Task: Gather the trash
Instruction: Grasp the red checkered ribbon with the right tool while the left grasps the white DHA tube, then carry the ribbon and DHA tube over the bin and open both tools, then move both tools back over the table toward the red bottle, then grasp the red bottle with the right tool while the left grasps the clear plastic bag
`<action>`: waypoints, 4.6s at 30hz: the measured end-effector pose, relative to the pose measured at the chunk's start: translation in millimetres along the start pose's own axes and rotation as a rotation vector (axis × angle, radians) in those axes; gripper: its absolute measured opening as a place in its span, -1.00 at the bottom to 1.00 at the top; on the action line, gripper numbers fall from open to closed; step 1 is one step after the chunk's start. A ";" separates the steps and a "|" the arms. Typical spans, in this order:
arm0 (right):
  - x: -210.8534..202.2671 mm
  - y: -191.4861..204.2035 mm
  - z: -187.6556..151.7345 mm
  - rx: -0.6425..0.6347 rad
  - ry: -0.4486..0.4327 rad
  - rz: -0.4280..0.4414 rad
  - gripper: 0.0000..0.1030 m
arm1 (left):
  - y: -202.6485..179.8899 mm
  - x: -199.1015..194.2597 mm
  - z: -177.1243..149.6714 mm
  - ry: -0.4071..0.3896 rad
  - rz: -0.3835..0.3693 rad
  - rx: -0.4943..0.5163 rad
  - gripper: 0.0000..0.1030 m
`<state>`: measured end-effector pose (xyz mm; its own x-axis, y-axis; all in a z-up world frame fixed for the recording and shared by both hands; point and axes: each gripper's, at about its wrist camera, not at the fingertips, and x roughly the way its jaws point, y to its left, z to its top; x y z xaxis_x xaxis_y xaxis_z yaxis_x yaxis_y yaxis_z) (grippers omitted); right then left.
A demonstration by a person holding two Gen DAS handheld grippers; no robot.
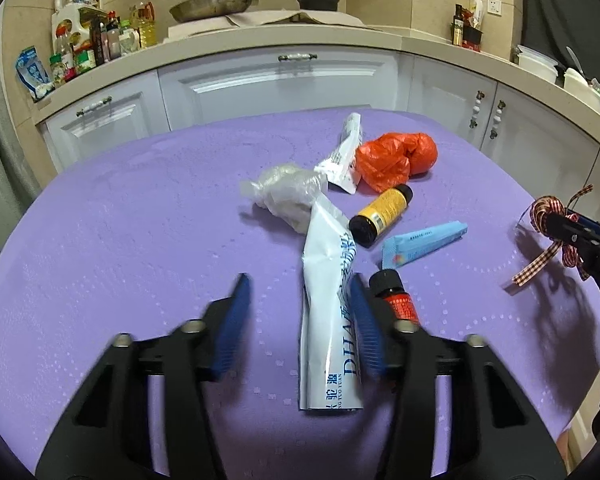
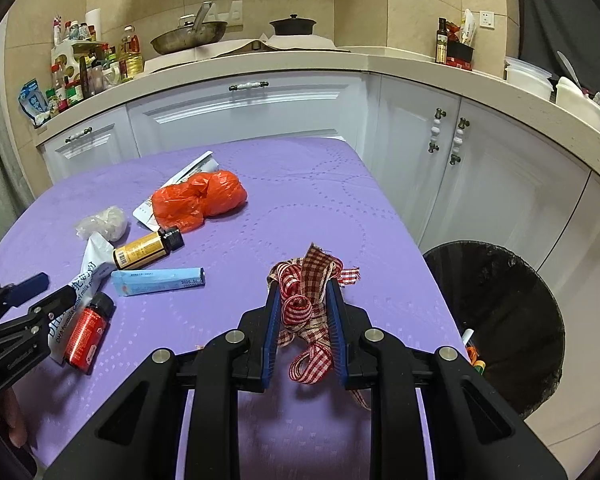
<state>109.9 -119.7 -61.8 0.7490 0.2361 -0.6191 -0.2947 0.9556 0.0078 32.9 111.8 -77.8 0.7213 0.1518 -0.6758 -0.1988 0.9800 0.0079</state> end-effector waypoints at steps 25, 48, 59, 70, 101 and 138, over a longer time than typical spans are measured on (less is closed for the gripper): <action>-18.2 -10.4 -4.5 0.022 -0.047 0.000 -0.55 | 2.9 -47.4 2.0 -0.065 -0.043 -0.003 -0.85; -59.3 -144.7 -12.1 0.206 -0.131 -0.217 -0.55 | -169.6 -32.3 53.9 -0.128 -0.257 0.203 -0.85; -47.7 -205.0 -20.7 0.266 -0.113 -0.279 -0.55 | -265.6 -4.4 61.6 -0.116 -0.322 0.331 -0.85; -15.6 -237.2 -26.2 0.296 -0.073 -0.281 -0.55 | -331.1 34.7 66.1 -0.068 -0.341 0.422 -0.80; -25.3 -113.0 -6.0 0.191 -0.110 -0.108 -0.15 | -149.5 -15.5 62.4 -0.114 -0.147 0.192 -0.06; -28.3 137.6 -26.4 -0.135 -0.071 0.153 -0.09 | 114.4 -67.6 -16.5 -0.117 0.171 -0.105 -0.06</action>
<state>32.5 0.4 -63.9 0.7277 0.3931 -0.5621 -0.4817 0.8763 -0.0108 -49.5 211.5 -43.4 0.7419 0.3341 -0.5813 -0.3883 0.9209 0.0337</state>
